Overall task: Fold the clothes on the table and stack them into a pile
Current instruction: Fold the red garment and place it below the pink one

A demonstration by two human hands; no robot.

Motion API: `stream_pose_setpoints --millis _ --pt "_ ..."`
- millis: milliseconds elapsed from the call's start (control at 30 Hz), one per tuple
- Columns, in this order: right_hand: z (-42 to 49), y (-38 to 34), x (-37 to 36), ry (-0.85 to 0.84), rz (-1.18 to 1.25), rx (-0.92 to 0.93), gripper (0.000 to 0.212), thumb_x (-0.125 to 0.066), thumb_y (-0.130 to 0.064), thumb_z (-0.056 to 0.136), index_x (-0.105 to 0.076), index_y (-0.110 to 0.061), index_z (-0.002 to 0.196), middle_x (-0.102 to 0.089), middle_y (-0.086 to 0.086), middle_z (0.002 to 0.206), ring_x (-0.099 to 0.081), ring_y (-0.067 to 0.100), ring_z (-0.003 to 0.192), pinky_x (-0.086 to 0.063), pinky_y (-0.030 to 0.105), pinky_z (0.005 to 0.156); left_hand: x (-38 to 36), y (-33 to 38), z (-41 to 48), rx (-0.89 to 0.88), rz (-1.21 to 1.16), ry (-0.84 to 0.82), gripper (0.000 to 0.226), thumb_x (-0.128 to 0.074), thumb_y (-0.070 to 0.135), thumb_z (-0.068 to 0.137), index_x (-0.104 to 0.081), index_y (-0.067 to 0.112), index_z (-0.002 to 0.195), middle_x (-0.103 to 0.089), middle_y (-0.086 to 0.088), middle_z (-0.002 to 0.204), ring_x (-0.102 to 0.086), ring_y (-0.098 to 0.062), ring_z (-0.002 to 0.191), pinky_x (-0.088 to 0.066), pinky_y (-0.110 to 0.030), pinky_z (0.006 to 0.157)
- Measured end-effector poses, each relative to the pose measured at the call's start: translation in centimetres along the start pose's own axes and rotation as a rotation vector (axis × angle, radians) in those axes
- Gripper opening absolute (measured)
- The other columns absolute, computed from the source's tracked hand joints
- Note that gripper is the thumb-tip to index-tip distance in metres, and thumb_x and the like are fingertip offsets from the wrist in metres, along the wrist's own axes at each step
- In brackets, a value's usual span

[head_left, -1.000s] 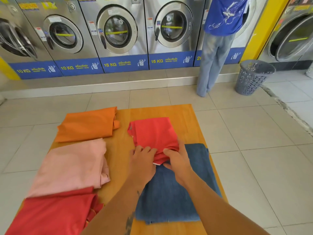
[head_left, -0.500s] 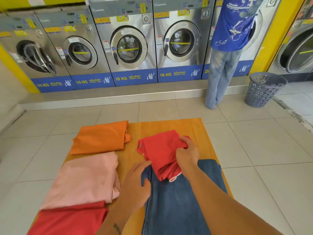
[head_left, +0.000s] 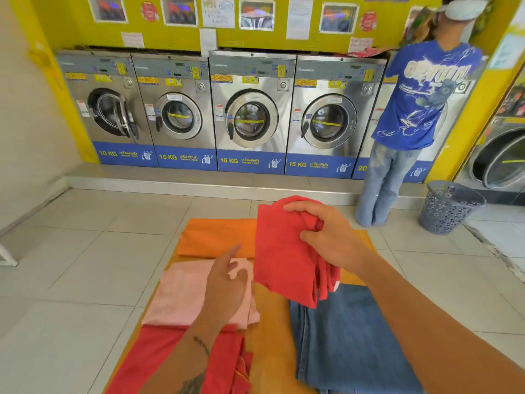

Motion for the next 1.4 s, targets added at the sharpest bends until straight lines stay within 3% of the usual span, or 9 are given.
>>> stream_pose_setpoints --millis 167,233,533,733,900,1033,1167,1267,1400 --pt "-4.0 -5.7 -4.1 -0.216 0.202 -0.088 0.061 -0.059 0.020 0.077 -0.073 -0.030 0.110 -0.073 0.001 0.112 -0.067 0.011 0.091 -0.057 0.031 0.083 8.6 1.2 -3.4 0.150 -0.242 -0.113 0.064 -0.058 0.021 0.096 -0.030 0.048 0.146 -0.050 0.015 0.135 -0.048 -0.008 0.122 -0.030 -0.033 0.103" --pt "-5.6 -6.3 -6.0 -0.266 0.309 -0.157 0.059 -0.059 0.021 0.077 -0.074 -0.026 0.109 -0.073 0.003 0.112 -0.068 0.015 0.091 -0.057 0.033 0.082 11.8 0.4 -5.3 0.228 -0.335 -0.211 0.075 -0.065 0.031 0.087 -0.026 0.053 0.147 -0.056 0.008 0.140 -0.054 -0.018 0.127 -0.035 -0.045 0.111" --pt "-11.6 -0.8 -16.1 -0.303 0.434 -0.486 0.054 -0.058 0.017 0.080 -0.075 -0.025 0.108 -0.065 0.011 0.125 -0.067 0.034 0.100 -0.056 0.045 0.084 19.4 -5.8 -13.6 0.356 -0.560 -0.180 0.059 -0.059 0.004 0.094 -0.046 0.037 0.141 -0.068 -0.010 0.127 -0.066 -0.032 0.113 -0.056 -0.047 0.089" --pt "-15.1 0.7 -19.9 -0.361 0.430 -0.586 0.052 -0.058 0.015 0.081 -0.073 -0.025 0.110 -0.058 0.007 0.128 -0.061 0.040 0.113 -0.056 0.045 0.088 22.0 -7.9 -16.2 0.280 -0.149 -0.108 0.068 -0.052 -0.003 0.092 -0.050 0.056 0.125 -0.073 0.003 0.112 -0.072 -0.019 0.097 -0.059 -0.038 0.083" --pt "-16.6 3.7 -22.7 -0.383 0.351 -0.631 0.052 -0.055 0.016 0.082 -0.073 -0.027 0.106 -0.058 0.004 0.124 -0.062 0.033 0.107 -0.058 0.045 0.087 23.2 -9.8 -15.4 0.307 0.013 -0.060 0.060 -0.055 0.005 0.091 -0.052 0.049 0.130 -0.073 0.000 0.107 -0.070 -0.024 0.094 -0.058 -0.039 0.084" --pt "-18.3 6.6 -25.0 -0.263 -0.340 -0.403 0.053 -0.053 -0.001 0.076 -0.060 -0.039 0.113 -0.044 0.009 0.135 -0.048 0.033 0.119 -0.044 0.048 0.102 21.9 -13.6 -13.9 0.276 0.498 -0.042 0.054 -0.054 0.022 0.096 -0.040 0.030 0.147 -0.055 -0.002 0.138 -0.055 -0.022 0.121 -0.043 -0.037 0.105" --pt "-20.1 5.0 -27.1 -0.121 -0.885 -0.155 0.060 -0.055 -0.025 0.077 -0.049 -0.035 0.136 -0.030 0.014 0.153 -0.026 0.041 0.140 -0.031 0.058 0.106 20.2 -14.0 -14.3 0.027 0.881 0.003 0.054 -0.046 0.019 0.094 -0.038 0.024 0.147 -0.041 -0.009 0.142 -0.052 -0.028 0.111 -0.051 -0.043 0.090" --pt "-20.4 6.0 -28.2 -0.338 -0.866 -0.107 0.062 -0.046 -0.040 0.085 -0.035 -0.045 0.146 -0.020 0.004 0.163 -0.014 0.034 0.149 -0.019 0.058 0.115 19.1 -14.3 -15.4 -0.158 1.073 -0.016 0.051 -0.042 0.024 0.090 -0.049 0.021 0.141 -0.041 -0.009 0.149 -0.044 -0.030 0.127 -0.046 -0.048 0.098" --pt "-20.1 8.4 -27.4 -0.602 -0.826 -0.174 0.071 -0.043 -0.047 0.092 -0.004 -0.052 0.151 -0.004 -0.006 0.166 0.003 0.024 0.152 -0.010 0.053 0.120 19.5 -16.0 -15.8 -0.077 1.138 -0.076 0.054 -0.029 0.036 0.094 -0.048 0.026 0.143 -0.036 -0.001 0.157 -0.041 -0.024 0.135 -0.040 -0.047 0.106"
Point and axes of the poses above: each hand's wrist, its own z-axis towards the middle knuckle, its own x-axis out of the back of the hand, y = z × x, the point moved 3 cm from there along z, towards the middle knuckle
